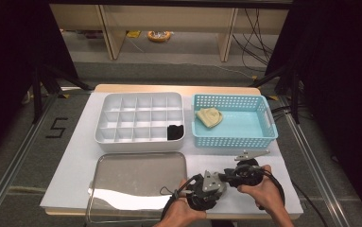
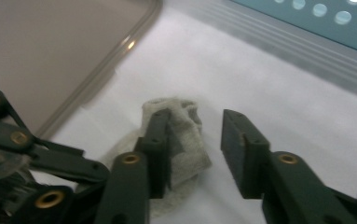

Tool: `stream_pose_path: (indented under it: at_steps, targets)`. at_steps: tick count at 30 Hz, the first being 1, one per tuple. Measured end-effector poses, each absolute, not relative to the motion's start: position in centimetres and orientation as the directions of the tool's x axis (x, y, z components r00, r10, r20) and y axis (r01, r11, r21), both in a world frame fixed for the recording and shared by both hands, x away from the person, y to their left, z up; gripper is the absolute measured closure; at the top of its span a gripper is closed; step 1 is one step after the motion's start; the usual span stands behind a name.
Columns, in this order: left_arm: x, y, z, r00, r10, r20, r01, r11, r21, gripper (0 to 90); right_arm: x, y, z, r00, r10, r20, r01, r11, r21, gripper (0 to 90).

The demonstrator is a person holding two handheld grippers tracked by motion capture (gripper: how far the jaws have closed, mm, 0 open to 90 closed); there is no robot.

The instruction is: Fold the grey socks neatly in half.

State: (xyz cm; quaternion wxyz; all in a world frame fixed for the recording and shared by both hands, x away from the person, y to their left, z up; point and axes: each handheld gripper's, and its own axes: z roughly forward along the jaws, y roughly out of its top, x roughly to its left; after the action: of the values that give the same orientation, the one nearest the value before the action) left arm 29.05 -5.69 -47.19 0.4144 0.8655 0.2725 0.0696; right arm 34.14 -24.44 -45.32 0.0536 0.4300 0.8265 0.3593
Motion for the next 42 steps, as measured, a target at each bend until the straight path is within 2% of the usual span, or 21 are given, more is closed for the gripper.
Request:
stream_pose_path:
  at_steps: [1,3,5,10,13,16,18,23,24,28,32,36,42]
  targets:
    - [29.1,-5.7,-47.2,0.845,0.526,-0.092,0.406,-0.52,0.752,79.1,34.1,-24.5,-45.0,-0.62,0.752,0.222,0.686,0.383,0.619,62.0]
    - [29.1,-5.8,-47.3,0.84,0.529,-0.121,0.426,-0.504,0.751,79.3,33.9,-24.1,-44.9,-0.602,0.755,0.259,0.713,0.362,0.601,58.3]
    - [29.2,-5.8,-47.2,0.841,0.527,-0.123,0.427,-0.507,0.749,79.3,34.1,-24.1,-45.0,-0.614,0.748,0.251,0.696,0.364,0.618,53.3]
    - [29.1,-5.8,-47.2,0.844,0.526,-0.109,0.416,-0.513,0.751,78.9,34.3,-23.3,-45.9,-0.609,0.741,0.283,0.724,0.373,0.581,51.8]
    - [29.2,-5.6,-47.1,0.846,0.523,-0.106,0.413,-0.517,0.75,78.1,34.8,-23.3,-46.6,-0.592,0.744,0.311,0.747,0.361,0.558,52.1]
    - [28.9,-5.3,-47.0,0.833,0.533,-0.147,0.442,-0.483,0.756,76.0,34.8,-23.4,-46.6,-0.564,0.754,0.338,0.779,0.349,0.521,52.5]
    - [28.6,-4.8,-46.7,0.835,0.528,-0.157,0.445,-0.478,0.757,75.1,35.0,-23.6,-46.9,-0.575,0.745,0.338,0.768,0.349,0.537,52.7]
    - [27.8,-2.2,-46.3,0.83,0.525,-0.19,0.47,-0.474,0.745,72.6,35.1,-23.7,-47.2,-0.559,0.742,0.369,0.782,0.326,0.531,54.2]
    - [27.8,-1.6,-46.3,0.825,0.529,-0.197,0.477,-0.465,0.746,71.8,35.0,-23.6,-47.4,-0.538,0.741,0.401,0.798,0.296,0.524,54.7]
    - [27.8,0.4,-46.2,0.807,0.555,-0.201,0.493,-0.447,0.747,70.4,35.3,-23.6,-47.7,-0.556,0.727,0.402,0.791,0.315,0.524,55.5]
    - [27.8,2.4,-46.1,0.788,0.576,-0.216,0.508,-0.411,0.757,69.8,35.1,-23.4,-47.7,-0.532,0.731,0.428,0.811,0.293,0.506,58.2]
    - [27.6,3.8,-46.0,0.769,0.596,-0.232,0.524,-0.379,0.763,68.4,35.2,-23.5,-47.7,-0.568,0.714,0.41,0.782,0.315,0.538,63.7]
    - [27.5,5.5,-46.0,0.755,0.612,-0.234,0.527,-0.356,0.772,65.8,34.7,-23.3,-46.9,-0.6,0.702,0.383,0.751,0.33,0.572,66.4]
